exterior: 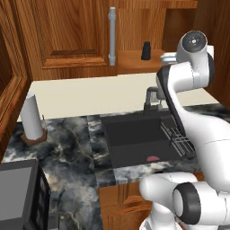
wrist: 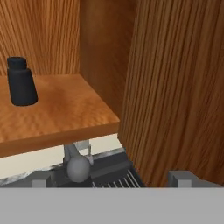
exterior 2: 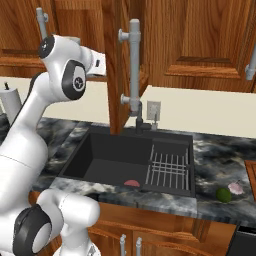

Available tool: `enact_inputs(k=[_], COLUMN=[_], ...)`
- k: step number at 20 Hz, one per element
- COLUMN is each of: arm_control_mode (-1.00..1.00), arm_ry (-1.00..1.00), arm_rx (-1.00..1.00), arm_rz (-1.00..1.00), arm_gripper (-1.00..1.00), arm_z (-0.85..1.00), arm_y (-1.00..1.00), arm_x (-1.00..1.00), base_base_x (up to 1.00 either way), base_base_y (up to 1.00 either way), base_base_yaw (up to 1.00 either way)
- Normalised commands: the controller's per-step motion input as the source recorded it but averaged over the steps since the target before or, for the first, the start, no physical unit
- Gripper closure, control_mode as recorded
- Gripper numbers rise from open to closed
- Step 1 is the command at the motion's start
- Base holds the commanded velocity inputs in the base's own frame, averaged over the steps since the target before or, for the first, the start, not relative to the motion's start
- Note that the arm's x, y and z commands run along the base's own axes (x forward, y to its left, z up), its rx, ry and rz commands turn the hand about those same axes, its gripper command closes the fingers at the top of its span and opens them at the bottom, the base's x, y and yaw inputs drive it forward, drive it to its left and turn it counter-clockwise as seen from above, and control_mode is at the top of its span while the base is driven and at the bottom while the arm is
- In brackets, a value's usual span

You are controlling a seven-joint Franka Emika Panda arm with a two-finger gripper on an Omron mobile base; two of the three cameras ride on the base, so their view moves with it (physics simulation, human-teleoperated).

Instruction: Open the cabinet. Place the bowl and condiment on the counter. Then place the lime and garlic on the cutting board.

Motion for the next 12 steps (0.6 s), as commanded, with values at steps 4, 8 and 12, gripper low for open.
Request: enact_inputs(k=[4, 8, 12], arm_control_mode=[-1.00, -1.00, -1.00], arm_ry=[0.00, 0.00, 0.01], arm_rx=[0.00, 0.00, 0.00], arm_rz=[0.00, 0.00, 0.00], arm_gripper=[-1.00, -1.00, -1.00], arm_z=[0.00, 0.00, -0.03], arm_y=[-0.31, -0.25, -0.21], arm_x=[0.07, 0.07, 0.02], base_base_x=[0.00, 0.00, 0.00], base_base_y=[0.00, 0.00, 0.00], base_base_yaw=[0.00, 0.00, 0.00])
